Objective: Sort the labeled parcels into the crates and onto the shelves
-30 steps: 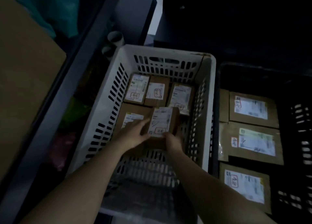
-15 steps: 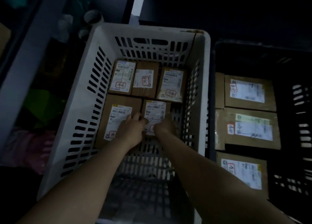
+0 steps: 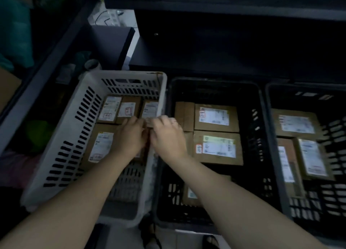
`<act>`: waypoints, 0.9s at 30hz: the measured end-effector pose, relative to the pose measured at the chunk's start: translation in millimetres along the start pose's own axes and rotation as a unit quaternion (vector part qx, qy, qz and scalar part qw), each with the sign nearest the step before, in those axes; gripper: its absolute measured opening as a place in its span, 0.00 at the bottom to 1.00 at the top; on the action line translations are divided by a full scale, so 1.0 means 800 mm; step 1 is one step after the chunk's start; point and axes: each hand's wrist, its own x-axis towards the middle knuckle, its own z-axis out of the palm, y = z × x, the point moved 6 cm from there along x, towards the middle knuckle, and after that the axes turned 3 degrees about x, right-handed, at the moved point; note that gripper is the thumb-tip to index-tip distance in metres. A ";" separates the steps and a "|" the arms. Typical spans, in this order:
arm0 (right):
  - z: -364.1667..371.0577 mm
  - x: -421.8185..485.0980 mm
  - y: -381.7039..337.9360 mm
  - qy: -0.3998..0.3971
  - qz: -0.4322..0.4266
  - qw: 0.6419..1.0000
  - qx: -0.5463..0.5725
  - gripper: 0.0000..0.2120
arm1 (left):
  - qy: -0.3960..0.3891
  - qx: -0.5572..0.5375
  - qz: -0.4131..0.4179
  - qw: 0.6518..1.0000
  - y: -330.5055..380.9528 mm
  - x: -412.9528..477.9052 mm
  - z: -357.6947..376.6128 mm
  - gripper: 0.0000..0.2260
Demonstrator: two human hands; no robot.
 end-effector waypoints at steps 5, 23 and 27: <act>-0.048 -0.079 0.150 -0.084 0.123 0.988 -0.030 0.18 | 0.014 -0.070 0.098 0.993 0.119 -0.035 0.019 0.08; 0.088 -0.221 0.368 -0.211 0.550 0.776 0.224 0.15 | -0.344 -0.282 -0.297 0.845 0.119 -0.111 0.317 0.14; 0.113 -0.209 0.339 -0.227 0.518 0.788 0.243 0.19 | -0.283 -0.248 -0.339 0.862 0.085 -0.109 0.303 0.17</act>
